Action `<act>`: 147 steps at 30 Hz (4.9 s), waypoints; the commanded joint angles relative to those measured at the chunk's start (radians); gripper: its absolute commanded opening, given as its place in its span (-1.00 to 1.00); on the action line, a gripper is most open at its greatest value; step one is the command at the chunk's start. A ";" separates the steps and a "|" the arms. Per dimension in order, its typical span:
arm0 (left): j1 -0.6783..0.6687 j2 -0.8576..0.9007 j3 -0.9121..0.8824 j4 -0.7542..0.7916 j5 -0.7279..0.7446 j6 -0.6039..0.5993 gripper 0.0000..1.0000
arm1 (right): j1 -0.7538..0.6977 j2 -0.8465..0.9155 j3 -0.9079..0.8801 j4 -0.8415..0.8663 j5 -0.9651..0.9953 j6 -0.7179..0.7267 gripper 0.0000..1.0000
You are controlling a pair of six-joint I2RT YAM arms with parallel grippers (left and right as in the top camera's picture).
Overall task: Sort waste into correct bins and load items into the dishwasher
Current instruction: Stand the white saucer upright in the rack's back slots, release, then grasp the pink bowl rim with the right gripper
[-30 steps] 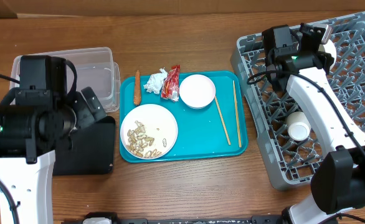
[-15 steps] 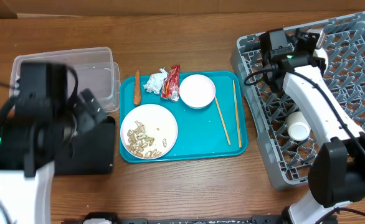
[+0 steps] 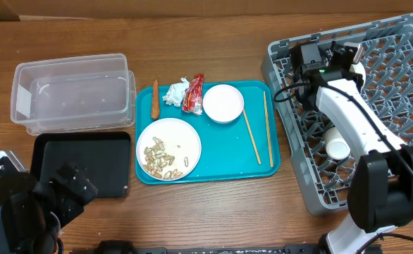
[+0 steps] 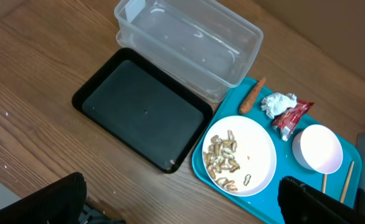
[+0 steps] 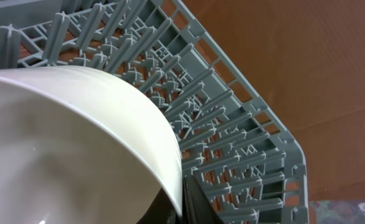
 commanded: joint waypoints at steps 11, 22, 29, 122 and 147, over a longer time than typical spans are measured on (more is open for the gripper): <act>-0.007 0.002 -0.011 0.002 -0.018 -0.013 1.00 | 0.117 0.027 -0.005 -0.070 0.053 0.017 -0.92; -0.007 0.002 -0.011 0.002 -0.018 -0.013 1.00 | 0.257 0.021 0.028 -0.196 0.068 0.022 -0.74; -0.007 0.002 -0.011 0.002 -0.018 -0.013 1.00 | 0.176 0.012 0.043 -0.078 0.179 0.012 -0.92; -0.007 0.002 -0.011 0.002 -0.018 -0.013 1.00 | -0.026 0.133 -0.006 0.050 0.298 -0.039 -0.92; -0.007 0.002 -0.011 0.002 -0.018 -0.013 1.00 | 0.252 -0.040 0.060 -0.059 0.035 -0.029 0.09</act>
